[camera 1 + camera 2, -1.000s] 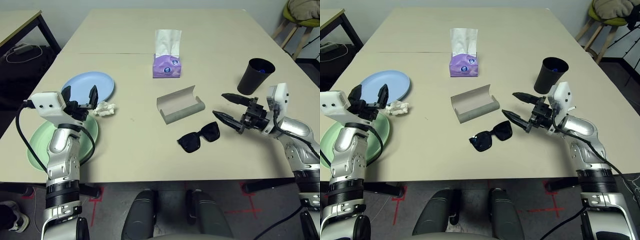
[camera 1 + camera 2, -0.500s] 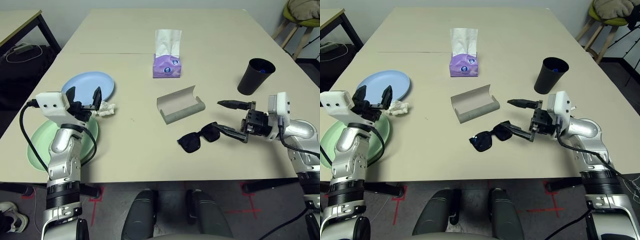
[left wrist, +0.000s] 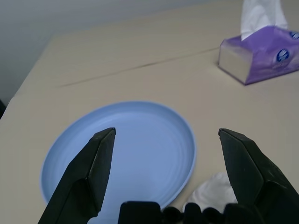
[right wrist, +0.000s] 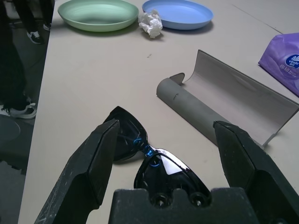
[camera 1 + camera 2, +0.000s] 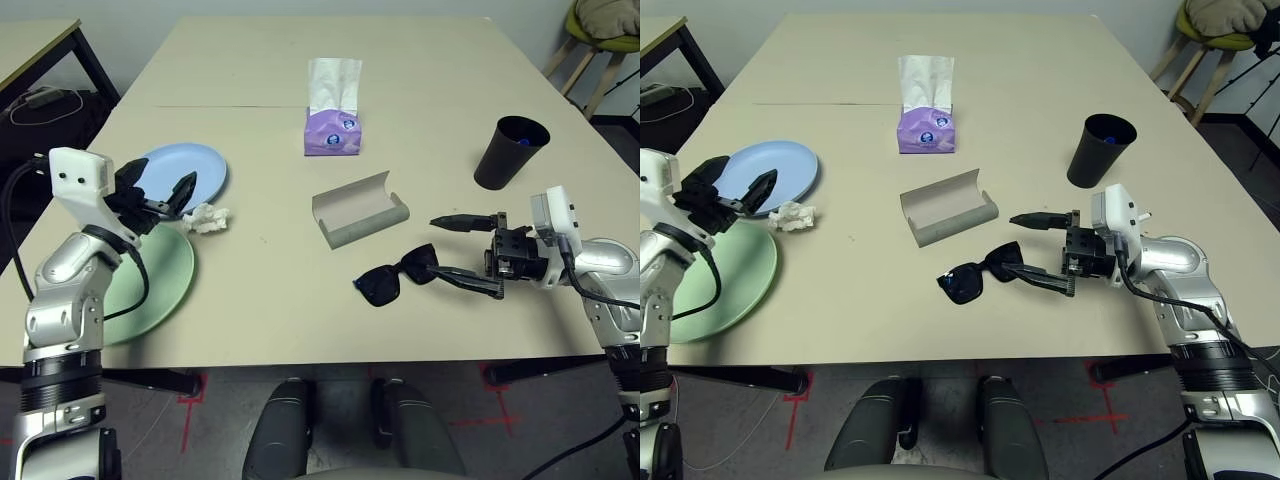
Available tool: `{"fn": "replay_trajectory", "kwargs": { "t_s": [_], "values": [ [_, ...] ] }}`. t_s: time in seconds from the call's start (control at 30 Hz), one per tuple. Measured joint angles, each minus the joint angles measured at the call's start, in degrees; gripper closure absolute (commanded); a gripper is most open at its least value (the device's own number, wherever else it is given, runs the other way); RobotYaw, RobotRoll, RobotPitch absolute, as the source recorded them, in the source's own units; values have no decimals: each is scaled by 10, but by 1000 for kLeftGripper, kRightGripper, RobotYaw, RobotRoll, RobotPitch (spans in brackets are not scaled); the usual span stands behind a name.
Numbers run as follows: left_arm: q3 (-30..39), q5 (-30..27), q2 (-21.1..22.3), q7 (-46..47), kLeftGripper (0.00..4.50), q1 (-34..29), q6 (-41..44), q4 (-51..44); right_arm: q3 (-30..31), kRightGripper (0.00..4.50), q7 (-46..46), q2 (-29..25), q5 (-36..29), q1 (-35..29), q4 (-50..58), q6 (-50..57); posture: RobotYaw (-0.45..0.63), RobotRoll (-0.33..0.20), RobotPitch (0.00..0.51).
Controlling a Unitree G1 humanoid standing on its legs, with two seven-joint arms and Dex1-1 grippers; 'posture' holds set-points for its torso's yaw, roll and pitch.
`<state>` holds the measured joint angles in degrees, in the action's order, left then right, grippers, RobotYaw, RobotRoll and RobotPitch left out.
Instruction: Organize and tidy the items on the table.
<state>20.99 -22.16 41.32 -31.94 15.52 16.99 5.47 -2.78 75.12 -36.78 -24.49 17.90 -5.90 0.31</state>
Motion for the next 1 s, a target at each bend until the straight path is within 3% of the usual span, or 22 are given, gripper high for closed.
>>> {"fn": "replay_trajectory", "kwargs": {
  "t_s": [0.2, 0.4, 1.0],
  "values": [
    [43, -11, 70, 16, 0, -29, 156, -3, 0, 63, -12, 5, 0, -9, 14, 5, 84, 0, 143],
    [83, -14, 100, 26, 0, -36, 245, 0, 4, 63, -20, 11, 1, -8, 15, 8, 87, 0, 146],
    [98, 9, 155, -13, 0, -83, 262, 61, 10, 63, 9, 10, 5, -5, 14, -15, 106, 0, 150]
  ]
}}
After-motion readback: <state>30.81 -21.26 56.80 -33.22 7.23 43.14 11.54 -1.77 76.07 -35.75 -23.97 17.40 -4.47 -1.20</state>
